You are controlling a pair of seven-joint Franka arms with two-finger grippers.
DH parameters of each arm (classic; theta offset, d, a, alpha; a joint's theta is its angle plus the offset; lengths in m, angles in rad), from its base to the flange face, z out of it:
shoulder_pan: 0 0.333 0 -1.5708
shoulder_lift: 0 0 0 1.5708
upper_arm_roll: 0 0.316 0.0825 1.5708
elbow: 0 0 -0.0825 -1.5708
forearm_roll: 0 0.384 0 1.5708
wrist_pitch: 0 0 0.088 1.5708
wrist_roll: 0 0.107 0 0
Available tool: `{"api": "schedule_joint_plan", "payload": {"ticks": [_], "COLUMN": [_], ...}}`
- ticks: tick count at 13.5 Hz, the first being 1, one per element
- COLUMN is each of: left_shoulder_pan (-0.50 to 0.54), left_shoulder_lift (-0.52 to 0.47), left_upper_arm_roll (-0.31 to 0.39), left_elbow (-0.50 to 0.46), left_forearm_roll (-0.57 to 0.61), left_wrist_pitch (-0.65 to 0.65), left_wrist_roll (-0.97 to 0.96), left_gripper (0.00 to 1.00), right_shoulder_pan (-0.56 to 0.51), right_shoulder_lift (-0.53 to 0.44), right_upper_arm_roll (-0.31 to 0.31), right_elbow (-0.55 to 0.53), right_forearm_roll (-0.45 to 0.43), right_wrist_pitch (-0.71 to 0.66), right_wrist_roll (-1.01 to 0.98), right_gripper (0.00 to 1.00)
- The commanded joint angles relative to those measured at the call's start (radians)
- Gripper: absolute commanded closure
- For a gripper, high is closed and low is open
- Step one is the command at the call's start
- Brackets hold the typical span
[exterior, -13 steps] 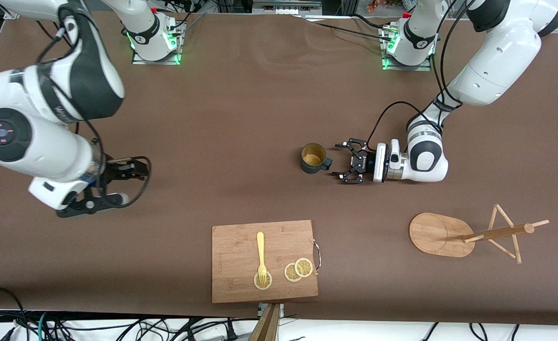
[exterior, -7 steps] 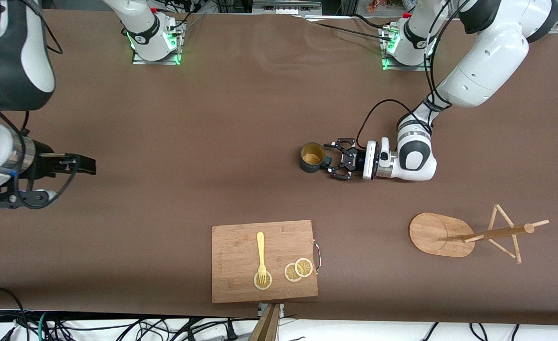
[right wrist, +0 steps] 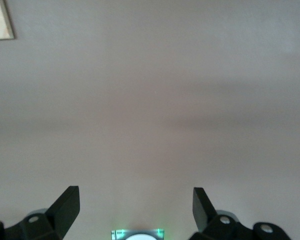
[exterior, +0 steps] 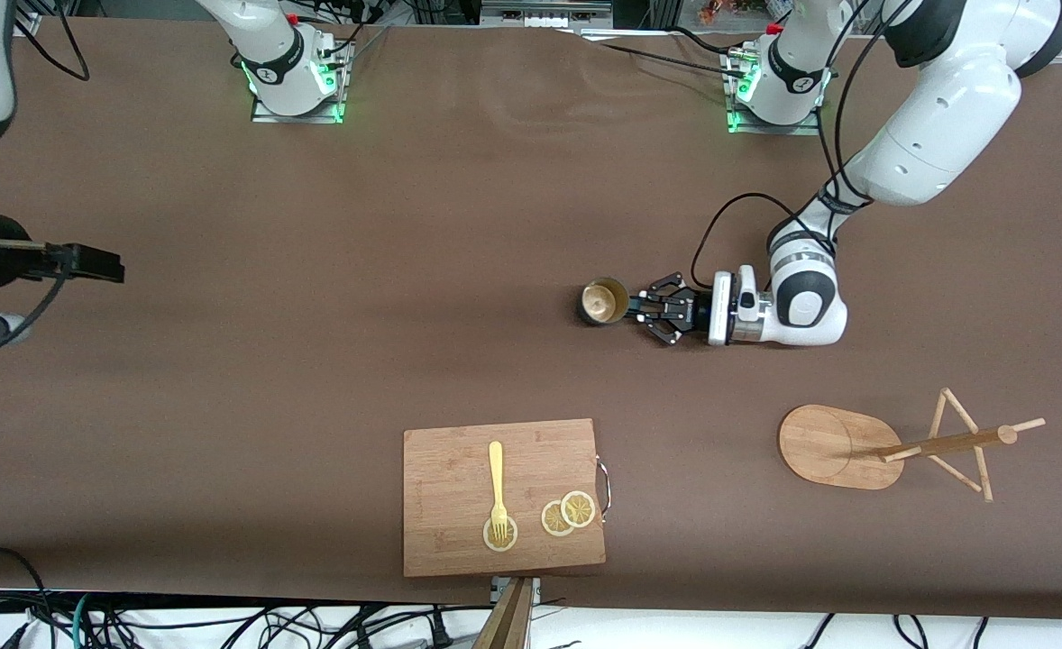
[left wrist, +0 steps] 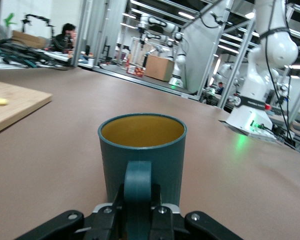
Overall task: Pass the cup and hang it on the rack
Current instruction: 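Open the right gripper and withdraw it while the left gripper holds the mug, then carry the mug with the left gripper over to the wooden rack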
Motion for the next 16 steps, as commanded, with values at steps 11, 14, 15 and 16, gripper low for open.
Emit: {"api": "schedule_joint_plan", "payload": {"ticks": [11,14,15,16], "left_shoulder_pan": [0.575,0.65,0.649,0.644], "left_shoulder_lift": [-0.466,-0.439,-0.423,-0.394], "left_upper_arm_roll": [0.017,0.016,0.016,0.013], "left_elbow": [-0.127,-0.043,0.013,0.077], "left_forearm_roll": [0.261,0.261,0.253,0.247], "left_wrist_pitch": [-0.482,-0.531,-0.53,-0.525], "left_wrist_roll": [-1.24,-1.565,-1.697,-1.838], "left_gripper": [1.0,1.0,1.0,1.0], "right_shoulder_pan": [-0.044,-0.044,-0.044,-0.041], "right_shoulder_lift": [-0.299,-0.338,-0.342,-0.344], "right_upper_arm_roll": [-0.009,-0.028,-0.026,-0.025], "right_elbow": [-0.326,-0.36,-0.36,-0.361], "right_forearm_roll": [0.026,0.037,0.067,0.08], "right_wrist_pitch": [0.048,0.054,0.082,0.097], "right_wrist_roll": [0.002,-0.004,-0.005,-0.005], "right_gripper": [0.0,0.0,0.0,0.0]}}
